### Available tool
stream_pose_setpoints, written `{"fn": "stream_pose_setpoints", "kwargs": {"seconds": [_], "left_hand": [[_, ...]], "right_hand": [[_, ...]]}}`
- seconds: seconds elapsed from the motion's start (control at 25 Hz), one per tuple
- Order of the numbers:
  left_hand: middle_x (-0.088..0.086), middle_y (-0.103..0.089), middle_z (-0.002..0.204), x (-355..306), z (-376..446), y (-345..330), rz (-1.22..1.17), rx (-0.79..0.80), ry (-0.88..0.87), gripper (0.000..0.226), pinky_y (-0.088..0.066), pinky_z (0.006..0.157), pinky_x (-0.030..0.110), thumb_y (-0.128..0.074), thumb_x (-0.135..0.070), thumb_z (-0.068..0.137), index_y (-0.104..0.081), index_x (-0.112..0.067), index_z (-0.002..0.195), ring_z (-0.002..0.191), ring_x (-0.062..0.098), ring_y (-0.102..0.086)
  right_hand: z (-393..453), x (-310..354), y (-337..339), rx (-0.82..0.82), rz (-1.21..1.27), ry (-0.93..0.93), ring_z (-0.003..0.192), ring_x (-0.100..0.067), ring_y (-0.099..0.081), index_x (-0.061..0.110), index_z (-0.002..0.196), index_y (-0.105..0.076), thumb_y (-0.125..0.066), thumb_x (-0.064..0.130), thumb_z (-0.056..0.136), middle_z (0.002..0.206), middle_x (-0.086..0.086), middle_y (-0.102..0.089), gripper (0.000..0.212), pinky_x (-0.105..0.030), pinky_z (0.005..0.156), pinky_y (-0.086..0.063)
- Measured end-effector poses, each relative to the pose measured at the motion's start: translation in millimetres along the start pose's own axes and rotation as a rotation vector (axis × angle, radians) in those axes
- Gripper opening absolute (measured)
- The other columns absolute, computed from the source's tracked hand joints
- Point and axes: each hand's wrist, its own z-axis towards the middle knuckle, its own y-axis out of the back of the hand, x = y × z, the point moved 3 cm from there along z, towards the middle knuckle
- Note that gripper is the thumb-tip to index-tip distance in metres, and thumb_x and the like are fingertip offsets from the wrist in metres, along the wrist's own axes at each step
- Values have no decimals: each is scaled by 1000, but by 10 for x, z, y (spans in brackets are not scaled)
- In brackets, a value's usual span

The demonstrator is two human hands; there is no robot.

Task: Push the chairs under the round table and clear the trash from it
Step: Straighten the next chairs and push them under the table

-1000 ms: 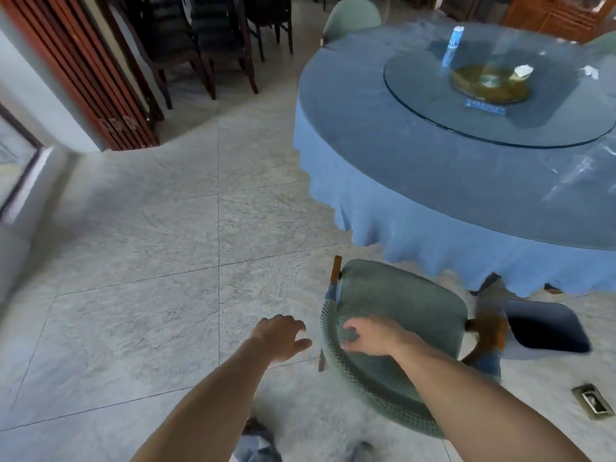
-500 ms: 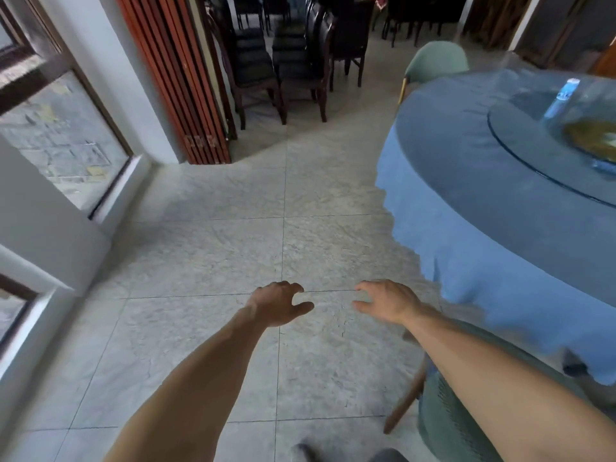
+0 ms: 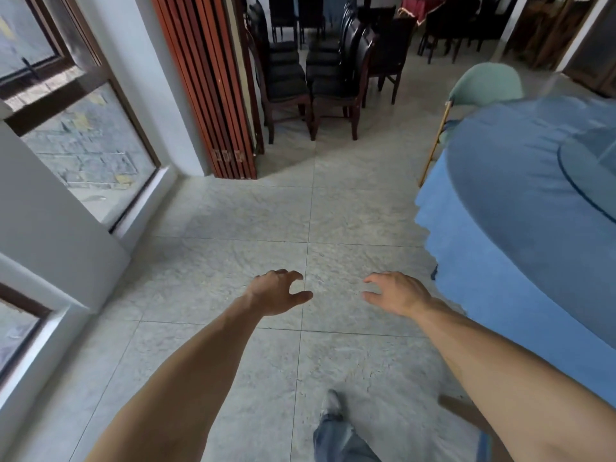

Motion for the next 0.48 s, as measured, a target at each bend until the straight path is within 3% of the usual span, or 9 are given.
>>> {"fn": "stream_pose_setpoints", "kwargs": {"seconds": [0.48], "left_hand": [[-1,-56,138,360,2041,913,13,-2,15,69,-47,98,40,-44,-74,87,-46,-32,141,123,20,-55]], "right_hand": [[2007,-330,939,-29,1,-11,125,-20,-54,28,140,-50,-49,55,95,141,1,-55,53,-33,97,-46]]}}
